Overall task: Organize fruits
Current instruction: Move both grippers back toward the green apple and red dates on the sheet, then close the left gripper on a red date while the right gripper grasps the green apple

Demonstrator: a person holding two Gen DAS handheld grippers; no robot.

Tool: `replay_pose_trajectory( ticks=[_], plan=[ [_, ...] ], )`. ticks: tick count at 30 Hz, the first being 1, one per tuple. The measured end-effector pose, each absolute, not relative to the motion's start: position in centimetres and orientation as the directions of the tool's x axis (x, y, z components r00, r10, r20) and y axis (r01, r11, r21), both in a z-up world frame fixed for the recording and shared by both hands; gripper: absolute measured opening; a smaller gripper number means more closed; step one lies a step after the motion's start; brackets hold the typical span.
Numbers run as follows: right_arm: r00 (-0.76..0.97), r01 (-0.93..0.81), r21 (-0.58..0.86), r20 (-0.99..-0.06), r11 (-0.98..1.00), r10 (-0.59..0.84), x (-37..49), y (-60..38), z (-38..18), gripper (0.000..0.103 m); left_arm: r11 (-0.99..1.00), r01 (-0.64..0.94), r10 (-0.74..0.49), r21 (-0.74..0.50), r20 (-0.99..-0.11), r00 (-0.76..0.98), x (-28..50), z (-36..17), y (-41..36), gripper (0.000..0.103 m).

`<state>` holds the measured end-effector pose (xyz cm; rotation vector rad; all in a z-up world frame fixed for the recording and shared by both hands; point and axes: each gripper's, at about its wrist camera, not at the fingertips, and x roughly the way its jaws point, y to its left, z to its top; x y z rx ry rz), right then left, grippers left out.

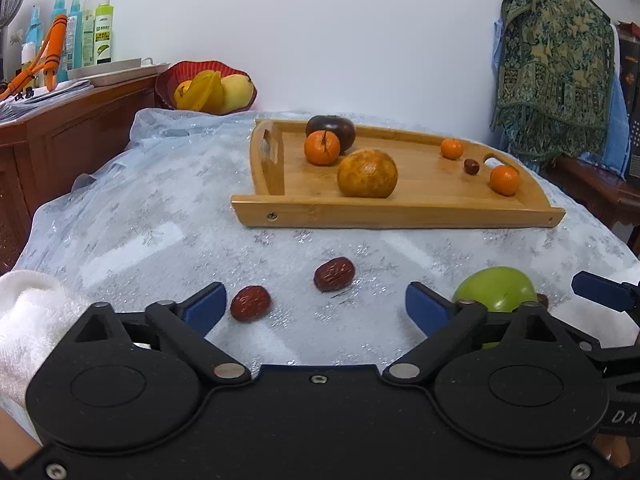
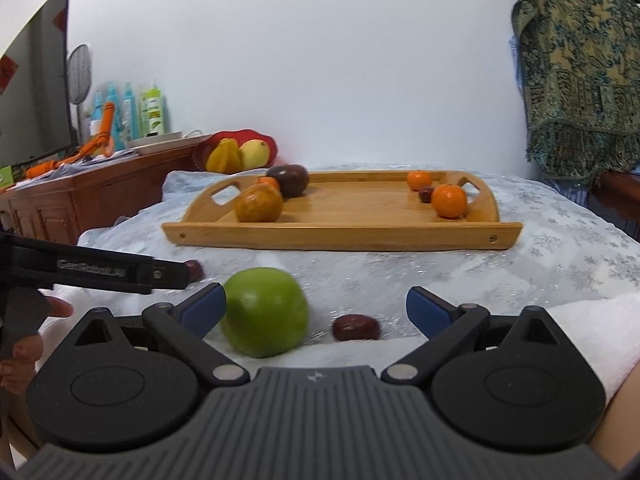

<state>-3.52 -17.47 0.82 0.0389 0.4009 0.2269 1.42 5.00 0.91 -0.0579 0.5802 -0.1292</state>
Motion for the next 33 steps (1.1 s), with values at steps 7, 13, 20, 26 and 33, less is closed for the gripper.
replay_pose_trajectory(
  ticks=[7, 13, 20, 26, 33],
  plan=[
    [0.885, -0.243, 0.070, -0.393, 0.968, 0.250, -3.4, -16.0, 0.6, 0.091, 0.994, 0.060, -0.100, -0.090, -0.556, 0.825, 1.8, 0.2, 6.2, 0.079],
    [0.879, -0.255, 0.062, -0.401, 0.965, 0.258, -3.0, -15.0, 0.2, 0.083, 0.997, 0.034, -0.066, -0.067, -0.571, 0.818, 2.5, -0.5, 6.6, 0.060],
    [0.873, -0.256, 0.071, -0.411, 0.964, 0.262, -2.5, -14.4, -0.1, 0.075, 0.999, 0.025, -0.042, -0.038, -0.558, 0.829, 2.8, -0.7, 6.4, 0.045],
    [0.869, -0.244, 0.076, -0.425, 0.967, 0.253, -2.1, -14.3, -0.4, 0.070, 0.999, 0.030, -0.049, -0.045, -0.552, 0.832, 2.7, -0.7, 6.4, 0.035],
    [0.862, -0.238, 0.079, -0.442, 0.968, 0.248, -1.7, -14.2, -0.8, 0.063, 0.998, 0.038, -0.058, -0.047, -0.550, 0.833, 2.6, -0.7, 6.2, 0.023]
  ],
)
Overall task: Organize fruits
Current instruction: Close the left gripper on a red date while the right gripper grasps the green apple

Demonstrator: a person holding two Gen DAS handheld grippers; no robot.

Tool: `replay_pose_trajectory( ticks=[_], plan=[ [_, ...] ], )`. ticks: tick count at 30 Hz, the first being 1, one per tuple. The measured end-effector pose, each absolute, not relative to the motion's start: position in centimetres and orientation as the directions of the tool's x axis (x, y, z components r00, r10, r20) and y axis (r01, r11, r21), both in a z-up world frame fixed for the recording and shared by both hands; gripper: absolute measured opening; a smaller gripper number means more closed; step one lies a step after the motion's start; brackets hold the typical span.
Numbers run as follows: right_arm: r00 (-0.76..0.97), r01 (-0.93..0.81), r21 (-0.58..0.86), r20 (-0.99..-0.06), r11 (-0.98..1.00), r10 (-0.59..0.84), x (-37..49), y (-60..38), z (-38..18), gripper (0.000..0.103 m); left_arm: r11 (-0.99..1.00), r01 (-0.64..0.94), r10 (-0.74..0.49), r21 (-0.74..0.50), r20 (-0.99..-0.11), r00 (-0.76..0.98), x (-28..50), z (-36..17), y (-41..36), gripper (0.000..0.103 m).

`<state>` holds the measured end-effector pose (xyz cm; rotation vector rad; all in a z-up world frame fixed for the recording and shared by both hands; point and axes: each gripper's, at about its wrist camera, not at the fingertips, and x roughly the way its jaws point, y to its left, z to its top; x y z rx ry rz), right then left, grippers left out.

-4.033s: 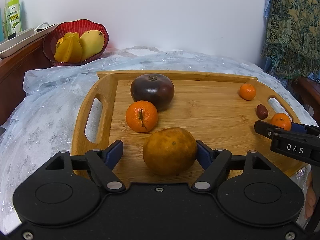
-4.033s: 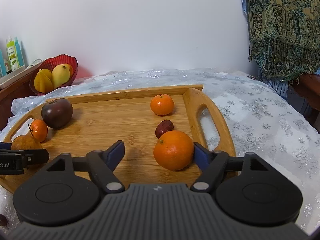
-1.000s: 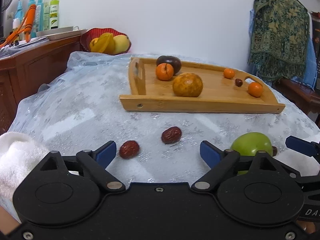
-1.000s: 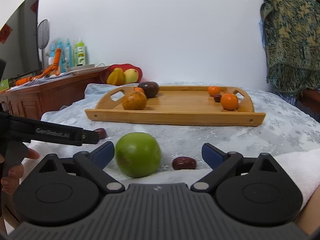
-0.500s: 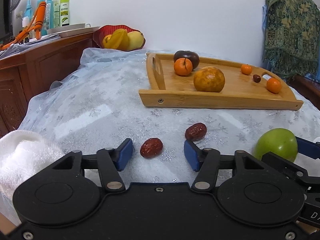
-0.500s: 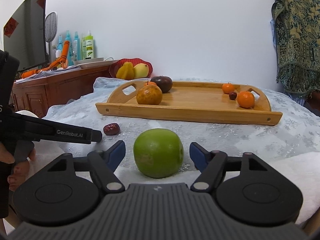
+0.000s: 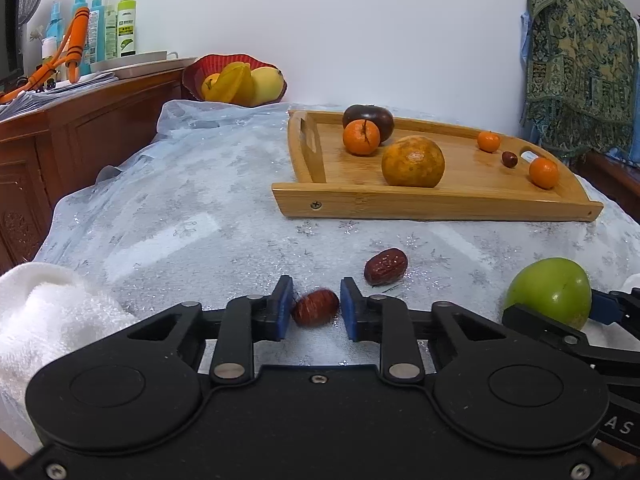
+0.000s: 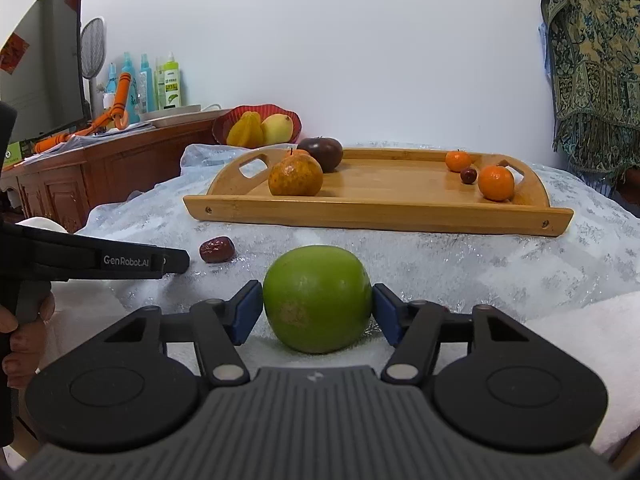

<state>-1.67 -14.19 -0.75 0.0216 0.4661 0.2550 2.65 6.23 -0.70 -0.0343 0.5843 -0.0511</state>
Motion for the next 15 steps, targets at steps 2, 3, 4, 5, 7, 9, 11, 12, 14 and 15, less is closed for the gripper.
replay_pose_trajectory(
  ticks=[2, 3, 4, 5, 7, 9, 11, 12, 14, 15],
  plan=[
    [0.860, -0.234, 0.080, -0.448, 0.969, 0.244, -1.6, -14.2, -0.9, 0.062, 0.999, 0.041, -0.054, -0.036, -0.549, 0.834, 2.6, -0.7, 6.1, 0.023],
    [0.859, -0.232, 0.082, -0.449, 0.969, 0.244, -1.5, -14.2, -0.9, 0.062, 0.999, 0.043, -0.052, -0.029, -0.549, 0.834, 2.6, -0.7, 6.0, 0.023],
    [0.859, -0.231, 0.082, -0.451, 0.969, 0.243, -1.5, -14.2, -1.0, 0.061, 0.999, 0.043, -0.049, -0.024, -0.547, 0.836, 2.5, -0.7, 5.9, 0.022],
    [0.859, -0.230, 0.080, -0.452, 0.970, 0.241, -1.4, -14.2, -1.0, 0.060, 0.999, 0.042, -0.047, -0.022, -0.545, 0.837, 2.5, -0.7, 5.8, 0.022],
    [0.861, -0.227, 0.079, -0.450, 0.971, 0.238, -1.4, -14.1, -1.0, 0.059, 0.999, 0.041, -0.043, -0.017, -0.545, 0.837, 2.3, -0.7, 5.7, 0.022],
    [0.862, -0.225, 0.084, -0.447, 0.971, 0.239, -1.3, -14.2, -1.0, 0.059, 0.999, 0.040, -0.043, -0.017, -0.542, 0.839, 2.2, -0.6, 5.5, 0.022],
    [0.862, -0.226, 0.089, -0.445, 0.970, 0.242, -1.3, -14.2, -0.9, 0.059, 0.999, 0.037, -0.042, -0.019, -0.533, 0.845, 1.9, -0.3, 5.4, 0.022],
    [0.863, -0.225, 0.094, -0.443, 0.970, 0.243, -1.2, -14.3, -0.8, 0.059, 0.999, 0.039, -0.041, -0.016, -0.525, 0.850, 1.8, -0.1, 5.3, 0.022],
    [0.863, -0.220, 0.106, -0.442, 0.970, 0.244, -1.1, -14.5, -0.6, 0.059, 0.999, 0.043, -0.041, -0.006, -0.506, 0.861, 1.7, 0.5, 5.0, 0.022],
    [0.864, -0.217, 0.111, -0.441, 0.970, 0.244, -1.0, -14.7, -0.5, 0.059, 0.999, 0.045, -0.040, -0.002, -0.498, 0.867, 1.7, 0.8, 4.8, 0.022]
  ],
)
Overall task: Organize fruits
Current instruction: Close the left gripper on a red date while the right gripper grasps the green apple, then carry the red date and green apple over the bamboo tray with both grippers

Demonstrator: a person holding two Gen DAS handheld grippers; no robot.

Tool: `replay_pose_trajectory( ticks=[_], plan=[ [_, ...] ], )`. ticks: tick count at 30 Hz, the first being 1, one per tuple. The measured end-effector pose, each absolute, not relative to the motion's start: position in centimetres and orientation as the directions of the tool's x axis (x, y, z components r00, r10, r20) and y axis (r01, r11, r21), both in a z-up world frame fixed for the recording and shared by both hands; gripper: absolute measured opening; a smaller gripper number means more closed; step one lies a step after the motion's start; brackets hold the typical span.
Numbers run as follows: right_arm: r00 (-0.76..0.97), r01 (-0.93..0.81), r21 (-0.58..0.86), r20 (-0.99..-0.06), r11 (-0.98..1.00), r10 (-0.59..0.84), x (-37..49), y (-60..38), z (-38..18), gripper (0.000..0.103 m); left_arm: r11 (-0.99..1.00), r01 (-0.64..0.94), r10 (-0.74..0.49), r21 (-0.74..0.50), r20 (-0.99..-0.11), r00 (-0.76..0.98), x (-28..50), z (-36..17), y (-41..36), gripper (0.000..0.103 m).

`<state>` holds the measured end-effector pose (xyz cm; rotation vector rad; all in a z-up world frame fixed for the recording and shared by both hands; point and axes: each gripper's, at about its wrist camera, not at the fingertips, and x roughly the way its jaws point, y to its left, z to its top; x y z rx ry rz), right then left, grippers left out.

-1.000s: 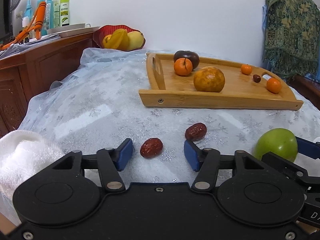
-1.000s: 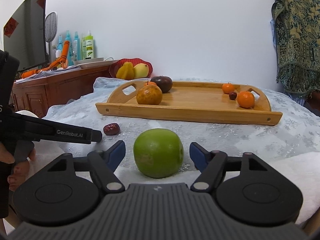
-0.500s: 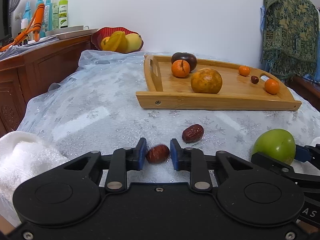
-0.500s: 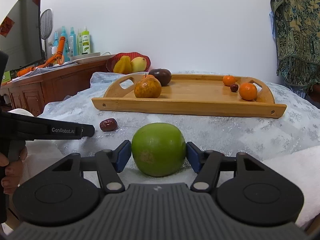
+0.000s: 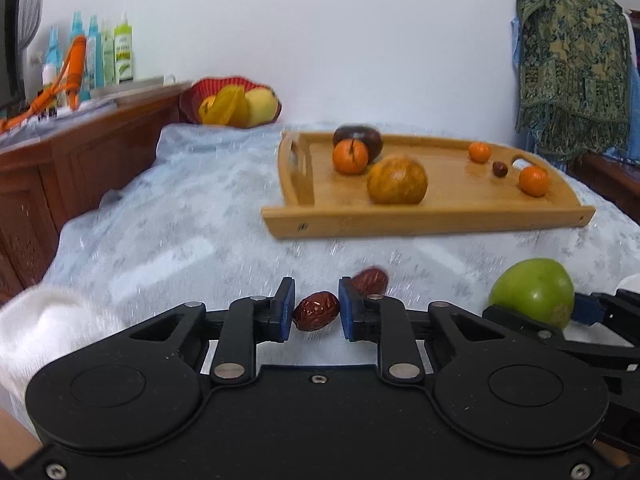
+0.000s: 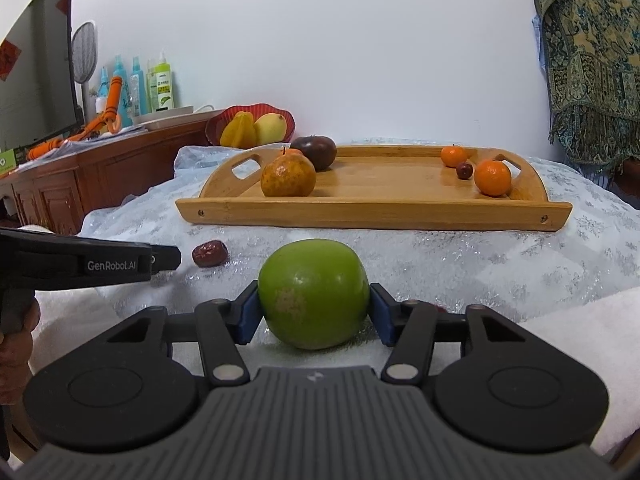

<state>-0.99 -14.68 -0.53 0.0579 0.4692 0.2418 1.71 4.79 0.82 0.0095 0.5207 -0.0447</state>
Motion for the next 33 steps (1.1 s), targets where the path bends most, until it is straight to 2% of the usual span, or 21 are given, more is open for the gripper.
replay_pose_trajectory(
  ticks=[14, 24, 33],
  plan=[
    [0.922, -0.165, 0.140, -0.330, 0.976, 0.203, 1.9, -18.9, 3.4, 0.059, 0.990, 0.140, -0.136, -0.021, -0.424, 0.896, 5.9, 6.5, 0.7, 0.022],
    [0.945, -0.059, 0.165, -0.308, 0.985, 0.108, 6.8, -23.1, 4.2, 0.059, 0.988, 0.147, -0.152, -0.046, -0.446, 0.882, 12.2, 7.8, -1.1, 0.022],
    [0.940, -0.046, 0.187, -0.324, 0.981, 0.106, 11.9, -24.7, 4.1, 0.059, 0.982, 0.151, -0.188, -0.115, -0.500, 0.846, 18.5, 7.2, -1.4, 0.022]
  ],
)
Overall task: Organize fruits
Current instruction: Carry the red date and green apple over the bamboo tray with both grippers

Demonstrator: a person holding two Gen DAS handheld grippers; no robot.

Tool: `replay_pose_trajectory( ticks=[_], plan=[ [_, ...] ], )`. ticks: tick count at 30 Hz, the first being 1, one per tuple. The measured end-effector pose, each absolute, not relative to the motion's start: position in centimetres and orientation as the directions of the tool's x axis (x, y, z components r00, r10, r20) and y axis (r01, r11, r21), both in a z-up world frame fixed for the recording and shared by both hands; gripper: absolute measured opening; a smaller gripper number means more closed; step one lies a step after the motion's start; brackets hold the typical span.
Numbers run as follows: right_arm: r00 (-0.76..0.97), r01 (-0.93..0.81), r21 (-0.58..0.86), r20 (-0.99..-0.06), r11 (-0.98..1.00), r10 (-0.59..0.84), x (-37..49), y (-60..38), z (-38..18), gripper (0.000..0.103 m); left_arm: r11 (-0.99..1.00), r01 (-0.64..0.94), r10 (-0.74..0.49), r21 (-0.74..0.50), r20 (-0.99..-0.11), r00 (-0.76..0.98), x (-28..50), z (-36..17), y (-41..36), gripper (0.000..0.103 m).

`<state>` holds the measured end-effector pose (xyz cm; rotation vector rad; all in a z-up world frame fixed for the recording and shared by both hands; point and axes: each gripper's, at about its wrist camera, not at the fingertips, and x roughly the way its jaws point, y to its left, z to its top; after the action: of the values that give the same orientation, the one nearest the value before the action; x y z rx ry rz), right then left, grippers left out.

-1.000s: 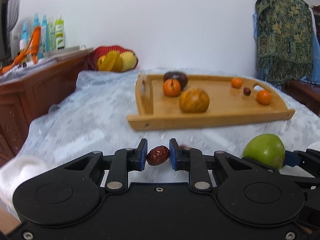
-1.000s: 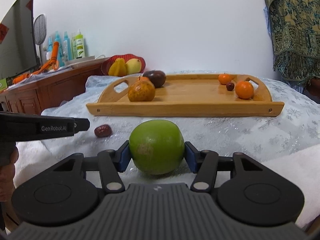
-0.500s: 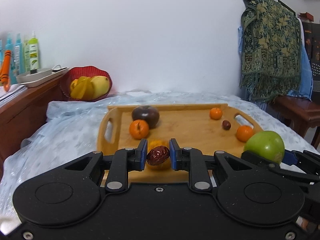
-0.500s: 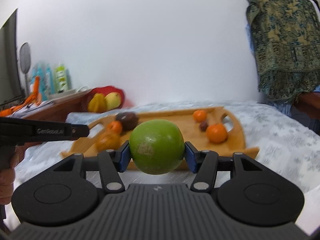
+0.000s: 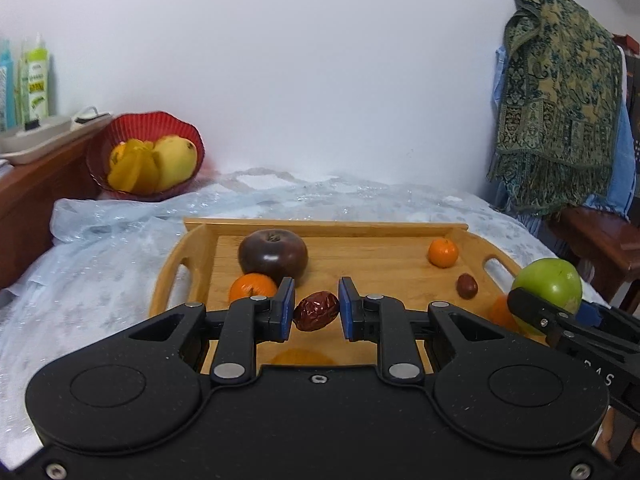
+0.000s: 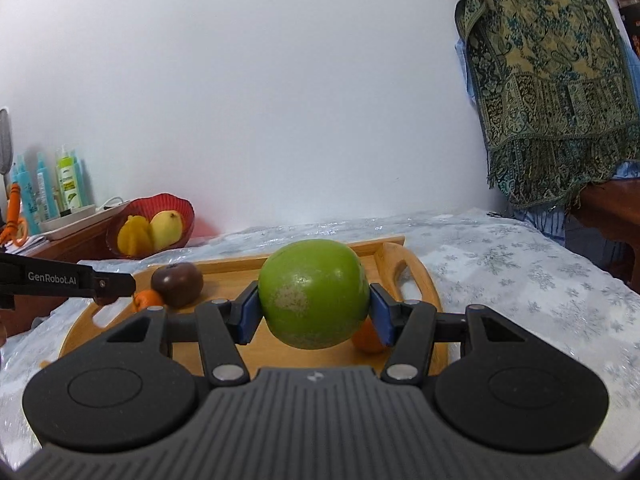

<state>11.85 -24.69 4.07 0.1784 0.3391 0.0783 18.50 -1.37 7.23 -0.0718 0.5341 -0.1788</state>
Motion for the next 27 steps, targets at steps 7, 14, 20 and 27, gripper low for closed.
replay_pose_trajectory(
  ticks=[7, 14, 20, 27],
  plan=[
    [0.933, -0.069, 0.181, -0.337, 0.981, 0.128, 15.5, -24.7, 4.0, 0.059, 0.980, 0.176, -0.199, -0.093, -0.505, 0.840, 21.8, 7.1, -3.1, 0.022],
    [0.922, -0.085, 0.174, -0.358, 0.981, 0.144, 18.5, -24.2, 3.7, 0.059, 0.980, 0.180, -0.194, -0.079, -0.544, 0.816, 24.6, 6.2, -3.9, 0.022],
    [0.912, -0.085, 0.177, -0.382, 0.981, 0.148, 20.7, -23.7, 3.4, 0.059, 0.983, 0.170, -0.182, -0.074, -0.563, 0.807, 26.3, 5.6, -4.1, 0.022],
    [0.897, -0.084, 0.178, -0.414, 0.981, 0.152, 22.2, -23.4, 3.0, 0.059, 0.985, 0.159, -0.171, -0.071, -0.574, 0.801, 27.5, 5.0, -4.1, 0.022]
  ],
)
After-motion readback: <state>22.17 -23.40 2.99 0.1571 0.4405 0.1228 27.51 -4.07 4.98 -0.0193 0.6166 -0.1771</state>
